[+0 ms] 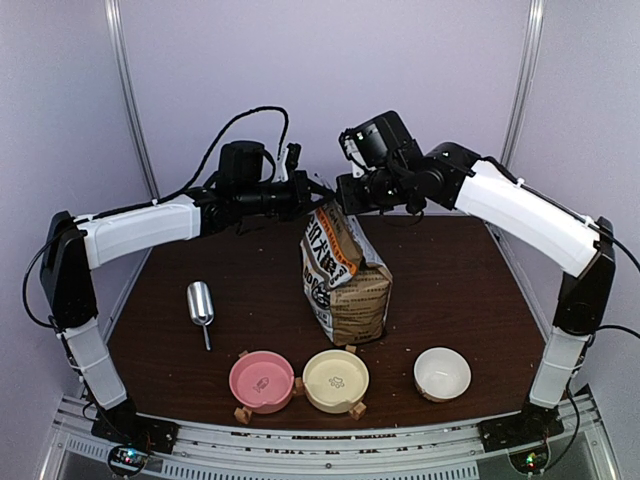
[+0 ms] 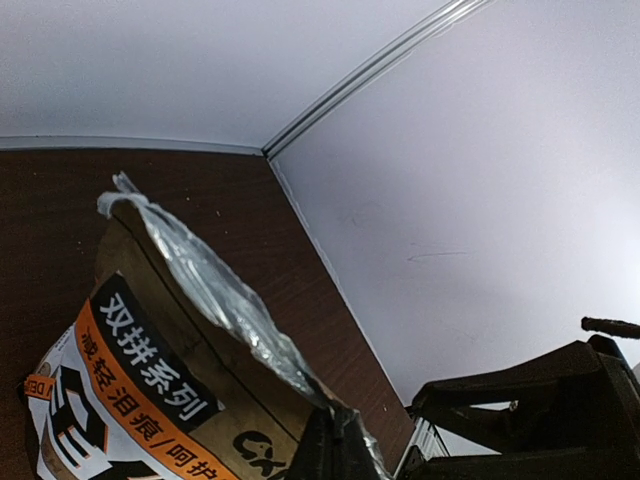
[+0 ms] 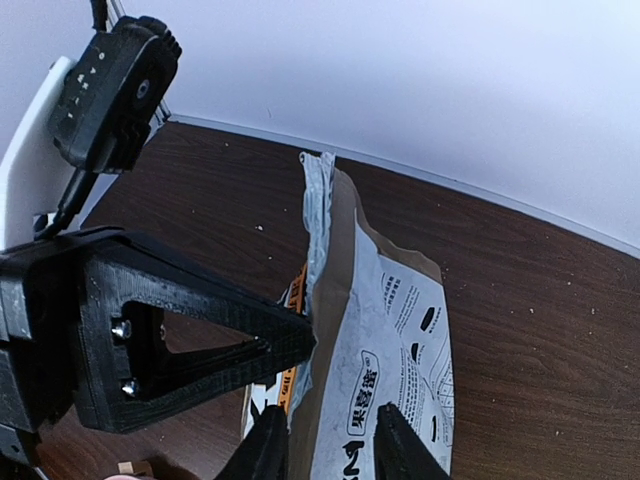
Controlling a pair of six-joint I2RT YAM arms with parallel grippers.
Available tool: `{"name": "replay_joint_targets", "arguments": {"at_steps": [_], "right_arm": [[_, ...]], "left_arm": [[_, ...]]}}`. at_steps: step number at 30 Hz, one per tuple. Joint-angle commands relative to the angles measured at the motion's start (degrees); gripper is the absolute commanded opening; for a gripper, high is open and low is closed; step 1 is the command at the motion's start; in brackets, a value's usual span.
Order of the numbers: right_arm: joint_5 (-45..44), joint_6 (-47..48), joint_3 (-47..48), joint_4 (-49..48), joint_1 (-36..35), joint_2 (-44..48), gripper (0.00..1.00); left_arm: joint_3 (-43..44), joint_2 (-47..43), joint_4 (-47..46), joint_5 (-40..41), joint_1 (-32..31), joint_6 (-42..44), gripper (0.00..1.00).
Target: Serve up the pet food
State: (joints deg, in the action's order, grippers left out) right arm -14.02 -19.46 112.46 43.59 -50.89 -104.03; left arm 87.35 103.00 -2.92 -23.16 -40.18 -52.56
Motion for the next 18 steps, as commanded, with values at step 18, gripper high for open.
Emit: {"name": "replay_joint_targets", "arguments": {"at_steps": [18], "right_arm": [[0.51, 1.63, 7.11, 2.09, 0.27, -3.89, 0.18]], "left_arm": [[-0.87, -1.05, 1.2, 1.89, -0.41, 0.75, 0.0]]}}
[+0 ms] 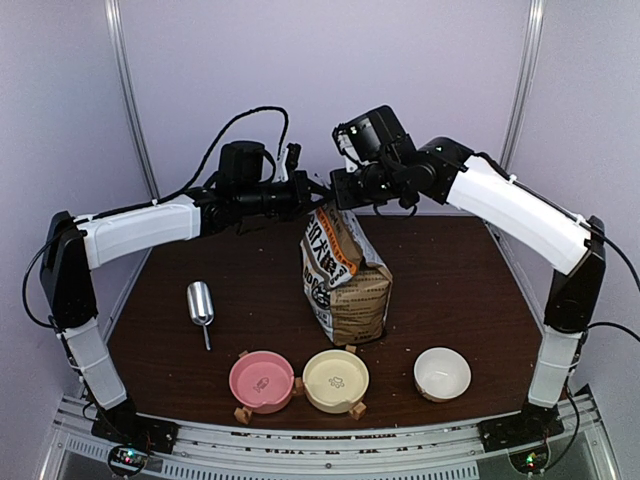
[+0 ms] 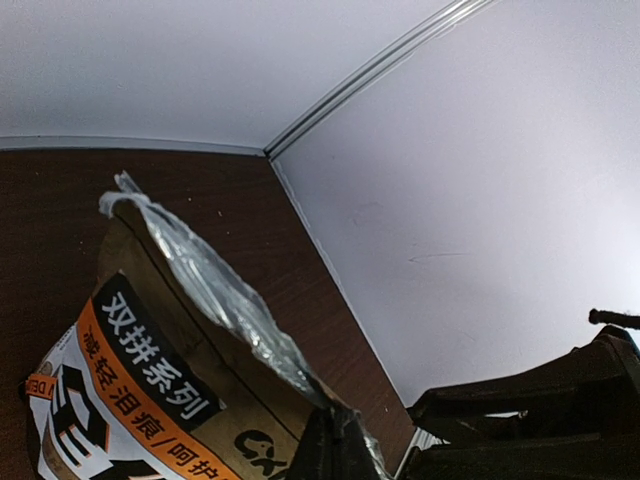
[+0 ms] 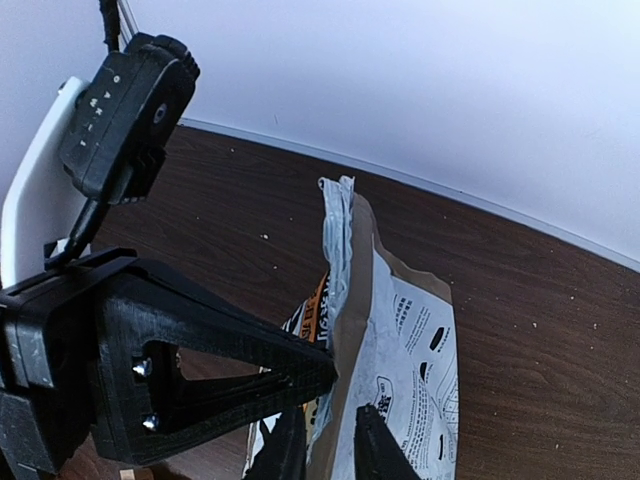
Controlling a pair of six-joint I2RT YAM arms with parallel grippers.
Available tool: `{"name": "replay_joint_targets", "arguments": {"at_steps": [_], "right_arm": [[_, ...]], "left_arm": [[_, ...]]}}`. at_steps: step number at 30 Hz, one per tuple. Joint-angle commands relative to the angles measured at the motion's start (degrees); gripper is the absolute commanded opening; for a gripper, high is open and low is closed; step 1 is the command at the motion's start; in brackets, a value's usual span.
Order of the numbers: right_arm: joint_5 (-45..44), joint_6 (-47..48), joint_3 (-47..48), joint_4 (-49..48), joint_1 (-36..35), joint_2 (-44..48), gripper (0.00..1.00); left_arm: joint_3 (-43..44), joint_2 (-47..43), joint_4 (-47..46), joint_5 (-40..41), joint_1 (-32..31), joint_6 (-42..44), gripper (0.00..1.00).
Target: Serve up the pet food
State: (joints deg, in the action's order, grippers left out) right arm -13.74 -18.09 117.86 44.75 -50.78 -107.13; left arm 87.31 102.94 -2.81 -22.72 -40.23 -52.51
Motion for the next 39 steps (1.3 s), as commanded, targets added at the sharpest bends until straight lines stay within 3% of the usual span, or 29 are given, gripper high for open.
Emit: {"name": "replay_joint_targets", "arguments": {"at_steps": [1, 25, 39], "right_arm": [[0.33, 0.25, 1.75, 1.07, 0.16, -0.8, 0.17], [-0.23, -0.11, 0.95, 2.36, 0.16, -2.11, 0.1], [1.68, 0.26, 2.65, 1.84, -0.1, 0.54, 0.23]], "left_arm": [[-0.82, -1.05, 1.13, 1.53, -0.38, 0.75, 0.0], [-0.58, -1.42, 1.49, 1.9, -0.55, 1.21, 0.0], [-1.36, -2.21, 2.19, 3.25, -0.5, 1.42, 0.0]]}}
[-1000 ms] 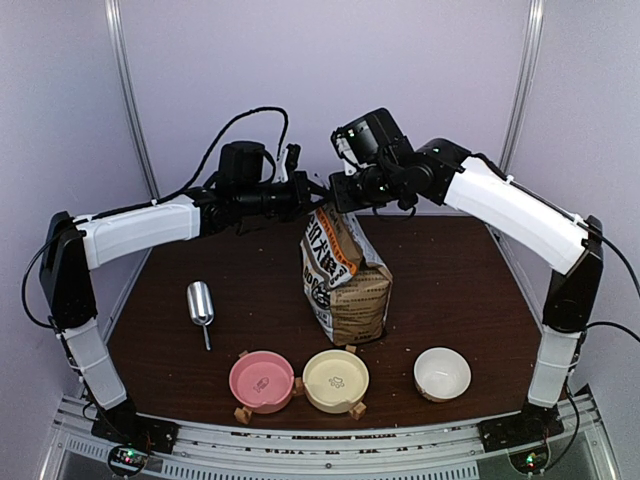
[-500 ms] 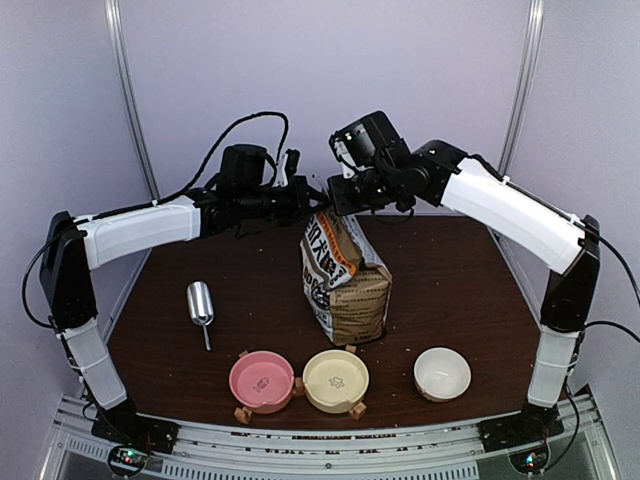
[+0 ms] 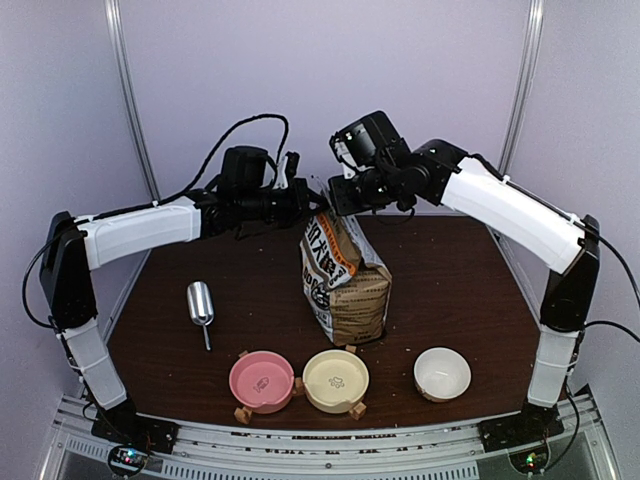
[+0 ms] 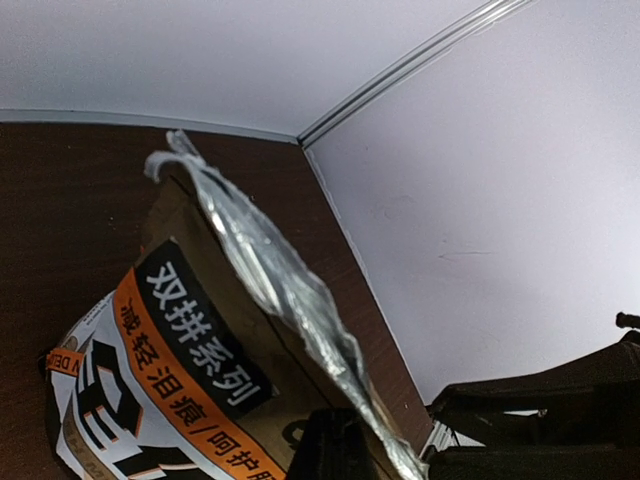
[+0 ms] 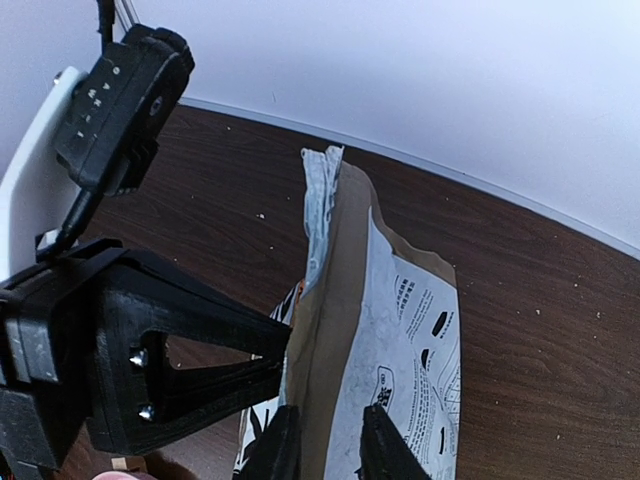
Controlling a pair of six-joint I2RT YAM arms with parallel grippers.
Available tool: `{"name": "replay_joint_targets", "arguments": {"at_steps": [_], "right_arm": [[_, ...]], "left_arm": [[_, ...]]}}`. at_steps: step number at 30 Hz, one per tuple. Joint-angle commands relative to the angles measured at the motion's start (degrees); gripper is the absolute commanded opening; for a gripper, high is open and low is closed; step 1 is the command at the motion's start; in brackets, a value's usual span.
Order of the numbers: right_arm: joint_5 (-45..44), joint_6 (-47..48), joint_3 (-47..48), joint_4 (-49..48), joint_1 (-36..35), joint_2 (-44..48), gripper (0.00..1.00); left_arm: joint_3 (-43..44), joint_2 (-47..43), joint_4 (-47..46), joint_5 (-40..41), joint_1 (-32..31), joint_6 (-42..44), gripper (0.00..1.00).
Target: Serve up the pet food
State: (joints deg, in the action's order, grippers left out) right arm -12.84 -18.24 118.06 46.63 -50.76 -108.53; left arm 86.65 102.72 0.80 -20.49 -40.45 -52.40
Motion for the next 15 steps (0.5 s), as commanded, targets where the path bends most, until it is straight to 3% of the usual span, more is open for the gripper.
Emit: {"name": "replay_joint_targets", "arguments": {"at_steps": [1, 15], "right_arm": [[0.84, 0.62, 2.57, 0.0, -0.18, 1.86, 0.23], [0.45, 1.69, 4.83, 1.29, -0.38, -1.12, 0.21]], "left_arm": [[-0.81, -2.07, -1.41, 1.06, -0.28, 1.29, 0.0], [-1.13, -2.69, -0.82, 1.68, -0.26, 1.74, 0.03]]}}
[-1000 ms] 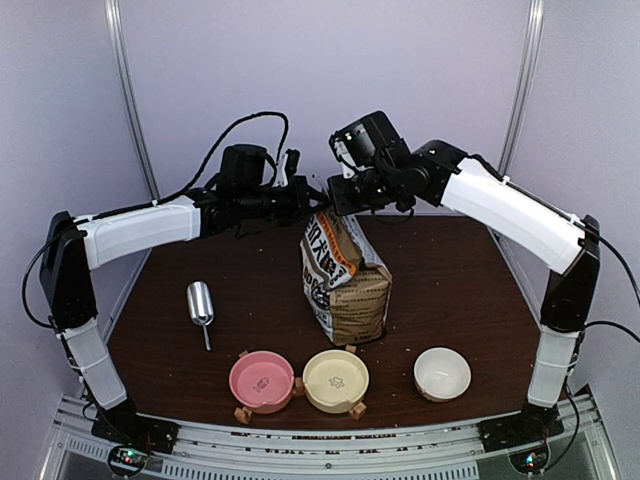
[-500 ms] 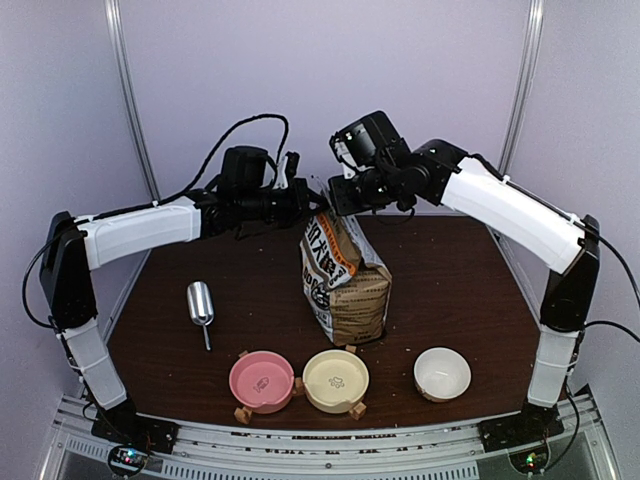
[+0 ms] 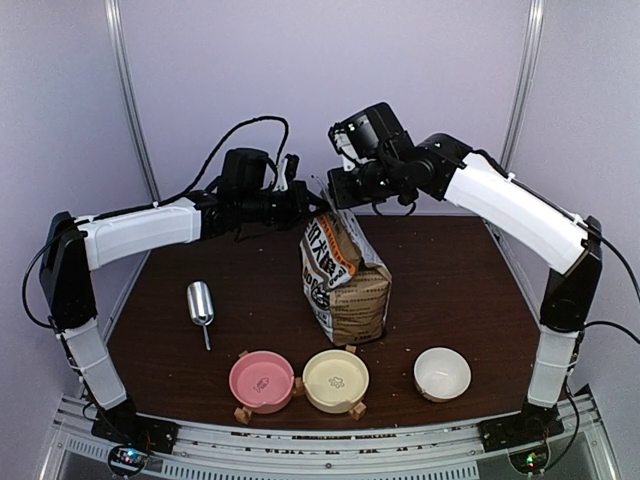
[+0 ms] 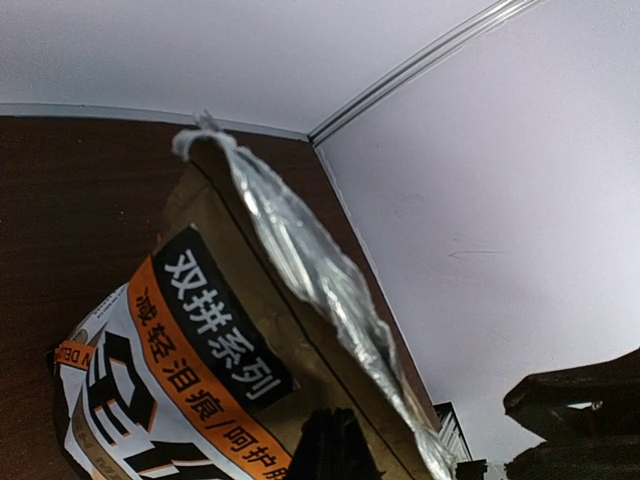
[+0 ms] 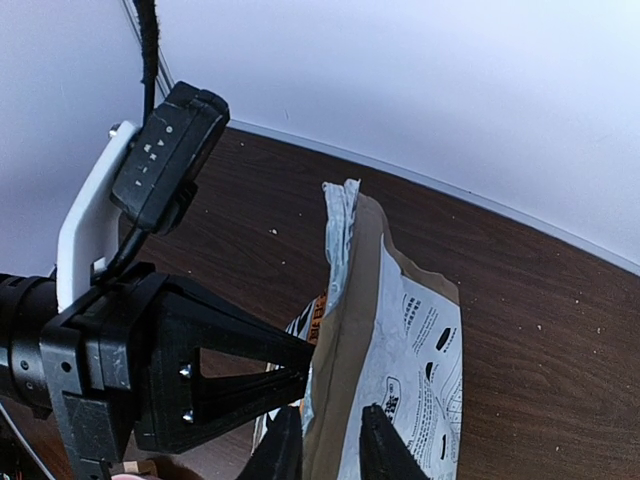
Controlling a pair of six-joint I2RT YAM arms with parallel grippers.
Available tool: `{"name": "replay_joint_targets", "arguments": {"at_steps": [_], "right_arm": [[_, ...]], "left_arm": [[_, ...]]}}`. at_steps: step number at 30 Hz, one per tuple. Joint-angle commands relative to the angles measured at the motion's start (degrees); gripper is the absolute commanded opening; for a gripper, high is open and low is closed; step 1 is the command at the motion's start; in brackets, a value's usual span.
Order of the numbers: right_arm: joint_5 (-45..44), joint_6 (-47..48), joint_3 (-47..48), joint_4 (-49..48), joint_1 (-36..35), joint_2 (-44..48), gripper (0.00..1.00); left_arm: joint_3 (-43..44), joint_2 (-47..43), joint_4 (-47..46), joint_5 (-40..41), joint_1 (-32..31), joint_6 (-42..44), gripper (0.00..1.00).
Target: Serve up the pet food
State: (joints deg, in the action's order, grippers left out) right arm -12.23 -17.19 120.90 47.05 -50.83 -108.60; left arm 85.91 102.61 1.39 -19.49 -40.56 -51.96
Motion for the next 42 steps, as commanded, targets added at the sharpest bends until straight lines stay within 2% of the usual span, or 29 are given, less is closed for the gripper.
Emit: {"name": "replay_joint_targets", "arguments": {"at_steps": [1, 14, 31, 42], "right_arm": [[-0.12, 0.77, 2.11, 0.98, -0.32, -1.23, 0.21], [0.23, 0.95, 3.11, 2.0, -0.28, -2.83, 0.18], [-2.46, 0.6, 3.29, 3.43, -0.26, -3.84, 0.09], [-3.09, -1.24, 3.55, 4.92, 0.45, -4.57, 0.02]], "left_arm": [[-0.39, -2.59, -1.39, 0.75, -0.15, 1.4, 0.03], [-0.44, -2.63, -1.19, 0.85, -0.18, 1.51, 0.03], [-0.29, -3.14, -0.38, 1.68, -0.22, 1.88, 0.03], [-0.59, -4.61, -0.03, 3.99, -0.2, 2.53, 0.06]]}}
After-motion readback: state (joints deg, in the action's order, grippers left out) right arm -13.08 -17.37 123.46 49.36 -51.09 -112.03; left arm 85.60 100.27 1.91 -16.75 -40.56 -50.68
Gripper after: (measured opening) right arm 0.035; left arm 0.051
